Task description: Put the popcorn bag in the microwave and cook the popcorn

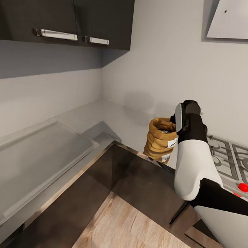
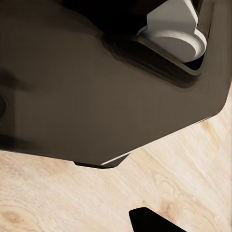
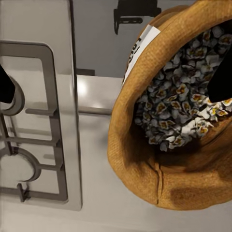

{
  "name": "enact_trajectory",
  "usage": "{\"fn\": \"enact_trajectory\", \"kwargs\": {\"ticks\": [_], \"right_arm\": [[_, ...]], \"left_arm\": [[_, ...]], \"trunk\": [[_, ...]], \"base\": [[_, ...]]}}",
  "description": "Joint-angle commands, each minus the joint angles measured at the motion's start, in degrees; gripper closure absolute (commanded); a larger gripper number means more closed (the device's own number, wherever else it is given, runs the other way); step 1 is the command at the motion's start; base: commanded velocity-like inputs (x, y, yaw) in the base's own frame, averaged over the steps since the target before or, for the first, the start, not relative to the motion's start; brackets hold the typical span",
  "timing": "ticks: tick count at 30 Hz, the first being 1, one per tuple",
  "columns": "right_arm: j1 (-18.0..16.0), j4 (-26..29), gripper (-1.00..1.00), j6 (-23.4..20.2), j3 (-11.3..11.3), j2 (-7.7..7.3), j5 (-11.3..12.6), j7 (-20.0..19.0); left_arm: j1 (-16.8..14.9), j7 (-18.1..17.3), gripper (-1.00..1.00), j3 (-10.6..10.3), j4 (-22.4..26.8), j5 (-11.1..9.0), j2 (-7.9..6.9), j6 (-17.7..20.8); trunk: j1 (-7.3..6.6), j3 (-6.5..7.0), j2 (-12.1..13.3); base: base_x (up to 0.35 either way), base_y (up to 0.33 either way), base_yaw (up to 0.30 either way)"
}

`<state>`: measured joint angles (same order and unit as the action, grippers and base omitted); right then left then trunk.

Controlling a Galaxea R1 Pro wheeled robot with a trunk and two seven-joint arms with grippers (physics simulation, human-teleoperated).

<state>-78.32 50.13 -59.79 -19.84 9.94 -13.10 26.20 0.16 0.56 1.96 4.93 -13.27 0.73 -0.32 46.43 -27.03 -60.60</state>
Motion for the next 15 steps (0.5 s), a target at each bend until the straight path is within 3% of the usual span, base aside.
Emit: {"fn": "enact_trajectory", "kwargs": {"ticks": [1, 10, 15], "right_arm": [[-0.1, 0.1, -1.0, -0.2, -0.1, 0.06, -0.3, -0.1], [-0.1, 0.1, -1.0, -0.2, 0.0, 0.06, -0.3, 0.0], [-0.1, 0.1, -1.0, -0.2, 0.0, 0.06, -0.1, -0.1]], "left_arm": [[0.0, 0.1, -1.0, 0.2, 0.1, -0.2, 0.04, 0.0], [0.0, 0.1, -1.0, 0.2, 0.1, -0.3, 0.1, -0.1], [0.0, 0.1, -1.0, 0.2, 0.1, -0.2, 0.15, 0.0]], "trunk": [[0.0, -0.05, 0.0], [0.0, -0.05, 0.0], [-1.09, 0.85, 2.0]], "base": [[0.0, 0.0, 0.0], [0.0, 0.0, 0.0], [0.0, 0.0, 0.0]]}}
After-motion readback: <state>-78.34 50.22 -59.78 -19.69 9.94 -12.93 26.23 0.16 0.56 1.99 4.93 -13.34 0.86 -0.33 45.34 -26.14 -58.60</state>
